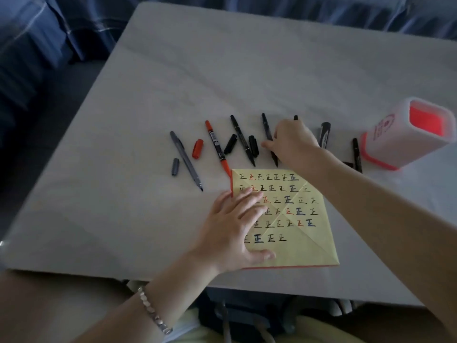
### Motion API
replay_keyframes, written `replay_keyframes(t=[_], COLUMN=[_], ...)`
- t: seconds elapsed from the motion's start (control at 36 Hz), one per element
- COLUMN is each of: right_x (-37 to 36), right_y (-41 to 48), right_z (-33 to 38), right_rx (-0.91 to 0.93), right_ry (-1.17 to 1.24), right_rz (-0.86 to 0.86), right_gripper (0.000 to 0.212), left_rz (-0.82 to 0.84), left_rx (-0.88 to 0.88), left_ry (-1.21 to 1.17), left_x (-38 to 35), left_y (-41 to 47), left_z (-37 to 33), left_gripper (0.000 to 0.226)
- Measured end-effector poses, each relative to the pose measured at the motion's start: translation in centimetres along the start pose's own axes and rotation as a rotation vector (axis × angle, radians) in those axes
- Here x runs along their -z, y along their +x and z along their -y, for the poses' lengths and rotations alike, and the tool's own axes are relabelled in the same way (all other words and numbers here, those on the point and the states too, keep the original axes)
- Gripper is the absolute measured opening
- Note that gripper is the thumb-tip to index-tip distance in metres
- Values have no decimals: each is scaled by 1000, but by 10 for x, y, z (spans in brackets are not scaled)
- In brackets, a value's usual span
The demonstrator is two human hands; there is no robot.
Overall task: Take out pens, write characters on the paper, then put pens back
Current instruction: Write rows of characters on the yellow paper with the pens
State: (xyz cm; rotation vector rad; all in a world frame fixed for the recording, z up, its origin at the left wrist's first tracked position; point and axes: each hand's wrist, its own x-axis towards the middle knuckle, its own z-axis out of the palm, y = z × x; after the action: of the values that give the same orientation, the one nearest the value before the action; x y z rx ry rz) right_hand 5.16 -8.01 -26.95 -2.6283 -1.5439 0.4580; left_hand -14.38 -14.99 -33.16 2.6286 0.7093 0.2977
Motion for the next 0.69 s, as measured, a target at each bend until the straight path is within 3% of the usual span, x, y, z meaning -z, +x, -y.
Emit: replay_keyframes(t=[0.11, 0.22, 0.42, 0.47, 0.58, 0.69], right_x=[2, 0, -6, -9, -7, 3], right_y=[-8, -12, -10, -8, -21, -63], right_z=[10, 29, 42, 38, 21, -4], right_rx=[83, 211, 95, 37, 12, -19], right_ry=[1, -18, -65, 39, 380, 720], right_rz=[-83, -37, 16, 27, 38, 12], right_gripper=[30, 31, 26, 19, 35, 27], left_rz=[-9, -17, -7, 8, 23, 34], left_rx=[1, -2, 0, 3, 9, 6], left_ry=[3, 0, -4, 1, 20, 36], left_x=[0, 0, 1, 2, 2, 2], left_y=[0, 0, 0, -1, 0, 0], left_z=[0, 0, 0, 0, 0, 0], left_gripper=[81, 79, 79, 80, 80, 80])
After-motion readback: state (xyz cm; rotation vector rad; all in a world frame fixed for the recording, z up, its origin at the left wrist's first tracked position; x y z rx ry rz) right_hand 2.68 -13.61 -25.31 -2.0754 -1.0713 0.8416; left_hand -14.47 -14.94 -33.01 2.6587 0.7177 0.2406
